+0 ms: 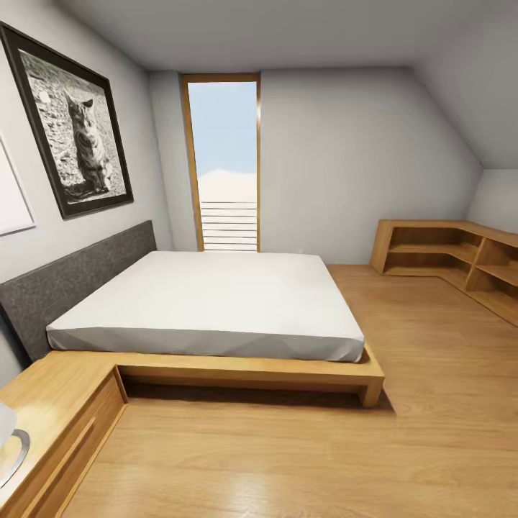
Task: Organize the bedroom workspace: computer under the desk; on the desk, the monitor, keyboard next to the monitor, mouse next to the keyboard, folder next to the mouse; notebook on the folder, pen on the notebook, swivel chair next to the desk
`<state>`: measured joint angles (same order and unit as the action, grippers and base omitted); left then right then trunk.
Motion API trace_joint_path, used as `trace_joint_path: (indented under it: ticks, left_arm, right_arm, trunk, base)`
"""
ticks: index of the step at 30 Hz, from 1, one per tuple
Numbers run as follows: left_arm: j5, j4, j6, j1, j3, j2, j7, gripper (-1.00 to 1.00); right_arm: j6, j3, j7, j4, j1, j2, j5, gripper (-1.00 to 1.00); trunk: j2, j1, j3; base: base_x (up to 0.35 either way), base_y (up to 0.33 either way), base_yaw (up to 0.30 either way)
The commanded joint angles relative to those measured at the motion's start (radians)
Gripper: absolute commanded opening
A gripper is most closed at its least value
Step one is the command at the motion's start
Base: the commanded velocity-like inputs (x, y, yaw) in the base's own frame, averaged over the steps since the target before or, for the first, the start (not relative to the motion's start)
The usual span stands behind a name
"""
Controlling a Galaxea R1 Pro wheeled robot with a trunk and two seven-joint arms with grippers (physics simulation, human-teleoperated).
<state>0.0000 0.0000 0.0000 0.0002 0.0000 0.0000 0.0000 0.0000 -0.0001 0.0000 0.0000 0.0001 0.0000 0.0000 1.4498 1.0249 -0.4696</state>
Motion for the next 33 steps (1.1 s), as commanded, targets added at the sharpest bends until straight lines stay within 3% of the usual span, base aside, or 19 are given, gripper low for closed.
trace_joint_path:
  ticks: [1, 5, 10, 19, 33]
  left_arm:
    - [0.006, -0.006, -0.006, 0.006, 0.001, -0.006, 0.000, 1.00]
    - [0.028, -0.028, -0.028, 0.006, 0.000, -0.028, -0.002, 1.00]
    - [0.000, -0.047, -0.038, 0.000, 0.001, -0.052, -0.005, 1.00]
    - [-0.007, -0.043, -0.052, 0.000, 0.002, -0.054, -0.006, 1.00]
    - [-0.005, -0.046, -0.055, 0.000, 0.003, -0.054, -0.006, 1.00]
  right_arm:
    - [-0.006, 0.006, -0.006, 0.005, -0.006, 0.006, 0.006, 1.00]
    - [-0.028, 0.029, -0.028, 0.000, -0.029, 0.028, 0.022, 1.00]
    - [-0.022, 0.001, 0.000, -0.006, -0.041, 0.024, 0.000, 1.00]
    - [0.025, -0.006, 0.004, -0.007, -0.043, 0.022, -0.003, 1.00]
    - [0.005, -0.006, 0.005, -0.006, -0.043, 0.021, -0.002, 1.00]
  trunk:
    - [0.000, 0.000, 0.000]
    - [-0.028, -0.015, 0.012]
    - [-0.063, -0.034, 0.028]
    - [-0.126, -0.069, 0.056]
    - [-0.224, -0.123, 0.100]
  base:
    - [0.000, 0.000, 0.000]
    - [0.000, 0.000, 0.000]
    - [0.000, 0.000, 0.000]
    - [0.000, 0.000, 0.000]
    - [0.000, 0.000, -0.006]
